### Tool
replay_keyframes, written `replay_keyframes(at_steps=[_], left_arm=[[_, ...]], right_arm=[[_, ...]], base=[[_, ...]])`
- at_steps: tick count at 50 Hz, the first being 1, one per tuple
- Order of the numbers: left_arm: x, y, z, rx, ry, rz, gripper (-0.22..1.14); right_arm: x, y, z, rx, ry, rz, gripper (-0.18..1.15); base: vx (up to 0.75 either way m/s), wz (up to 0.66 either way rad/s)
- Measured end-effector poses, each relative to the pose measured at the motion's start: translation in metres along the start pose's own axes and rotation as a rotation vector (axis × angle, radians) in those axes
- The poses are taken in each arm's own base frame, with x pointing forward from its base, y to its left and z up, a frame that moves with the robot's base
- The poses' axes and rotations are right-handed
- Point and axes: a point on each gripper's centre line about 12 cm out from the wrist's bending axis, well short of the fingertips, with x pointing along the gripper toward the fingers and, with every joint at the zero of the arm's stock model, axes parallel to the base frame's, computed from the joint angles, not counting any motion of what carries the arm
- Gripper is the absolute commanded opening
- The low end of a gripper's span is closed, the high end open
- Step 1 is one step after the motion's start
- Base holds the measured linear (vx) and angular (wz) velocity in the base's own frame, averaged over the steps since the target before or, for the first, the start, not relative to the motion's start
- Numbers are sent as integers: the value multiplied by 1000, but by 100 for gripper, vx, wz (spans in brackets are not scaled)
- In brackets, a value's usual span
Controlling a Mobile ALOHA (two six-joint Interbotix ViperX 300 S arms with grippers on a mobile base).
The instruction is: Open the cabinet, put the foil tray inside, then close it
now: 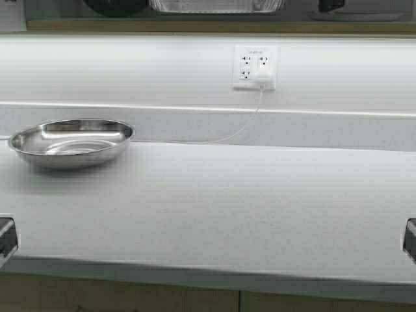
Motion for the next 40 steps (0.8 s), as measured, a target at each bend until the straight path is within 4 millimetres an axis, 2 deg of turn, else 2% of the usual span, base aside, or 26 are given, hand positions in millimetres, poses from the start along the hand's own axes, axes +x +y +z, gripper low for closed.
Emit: replay_keyframes(at_steps=[7, 32, 37, 40], left_arm=[[0, 3, 0, -8, -9, 30, 3], [-2, 14, -2, -30, -14, 72, 4], [-3, 17, -3, -34, -12, 74, 13], [-3, 17, -3, -42, -13, 72, 27]], right_arm=[[-5, -12, 3, 14, -6, -28, 8], [-13, -14, 0, -6, 17, -17, 8], [-15, -14, -1, -10, 23, -12, 20], [-15, -13, -1, -31, 30, 2, 39]], base=[[7, 0], [8, 1], [7, 2], [6, 0]])
